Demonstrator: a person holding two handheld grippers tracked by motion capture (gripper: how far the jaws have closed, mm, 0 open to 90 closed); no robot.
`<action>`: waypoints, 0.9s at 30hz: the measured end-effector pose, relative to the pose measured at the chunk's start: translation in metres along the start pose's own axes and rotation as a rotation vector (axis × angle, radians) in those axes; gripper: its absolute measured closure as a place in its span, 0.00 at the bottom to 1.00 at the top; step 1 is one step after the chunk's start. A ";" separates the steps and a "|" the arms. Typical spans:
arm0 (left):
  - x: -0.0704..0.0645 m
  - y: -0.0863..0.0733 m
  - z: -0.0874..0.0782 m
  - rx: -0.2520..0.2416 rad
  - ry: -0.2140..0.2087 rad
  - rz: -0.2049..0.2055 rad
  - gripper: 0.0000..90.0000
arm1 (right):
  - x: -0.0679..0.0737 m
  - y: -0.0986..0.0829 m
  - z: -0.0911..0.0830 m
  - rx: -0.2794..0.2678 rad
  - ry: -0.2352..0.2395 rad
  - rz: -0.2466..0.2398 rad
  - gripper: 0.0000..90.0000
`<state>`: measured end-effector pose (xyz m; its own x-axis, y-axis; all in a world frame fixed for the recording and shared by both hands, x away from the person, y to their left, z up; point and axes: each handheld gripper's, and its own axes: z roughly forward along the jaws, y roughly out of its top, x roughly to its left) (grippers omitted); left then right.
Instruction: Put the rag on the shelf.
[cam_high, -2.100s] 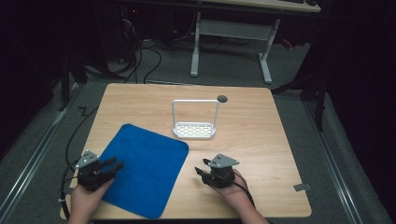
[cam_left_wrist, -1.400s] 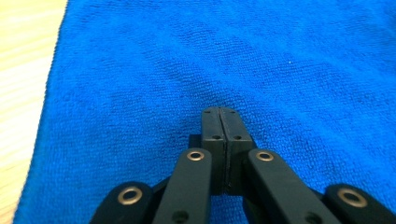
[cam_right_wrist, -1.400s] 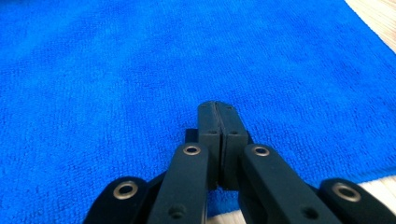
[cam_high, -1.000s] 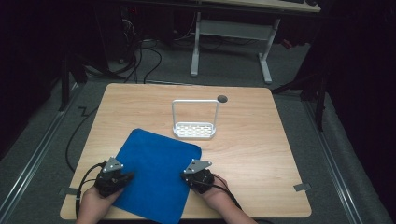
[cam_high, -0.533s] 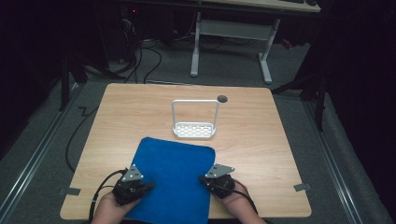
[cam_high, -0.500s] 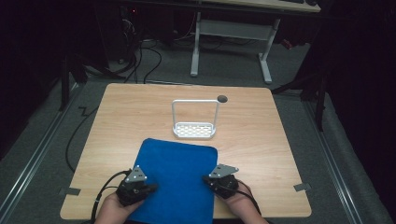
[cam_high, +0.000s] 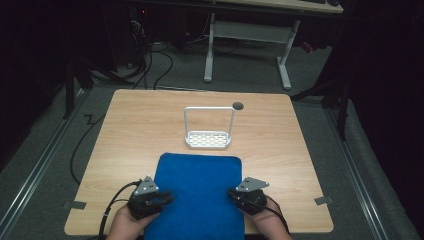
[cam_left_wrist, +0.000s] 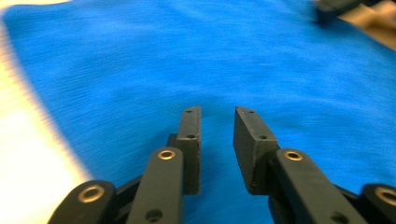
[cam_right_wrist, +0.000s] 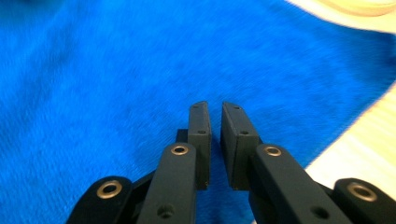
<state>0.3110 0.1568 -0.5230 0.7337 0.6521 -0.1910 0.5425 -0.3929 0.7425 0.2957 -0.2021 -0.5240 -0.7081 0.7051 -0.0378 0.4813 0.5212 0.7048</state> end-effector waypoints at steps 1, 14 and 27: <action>0.008 -0.004 0.000 0.018 0.024 -0.031 0.82 | 0.001 -0.001 0.001 0.006 -0.010 -0.013 0.92; -0.027 -0.002 0.018 0.057 -0.139 0.057 0.83 | -0.030 -0.025 -0.022 0.004 -0.079 0.085 0.91; 0.026 0.012 0.015 -0.060 0.059 -0.125 0.57 | -0.037 -0.025 -0.029 -0.123 -0.063 0.150 0.75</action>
<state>0.3427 0.1595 -0.5292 0.6359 0.7309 -0.2478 0.6015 -0.2682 0.7525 0.2953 -0.2552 -0.5194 -0.5973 0.8013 0.0328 0.5097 0.3477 0.7869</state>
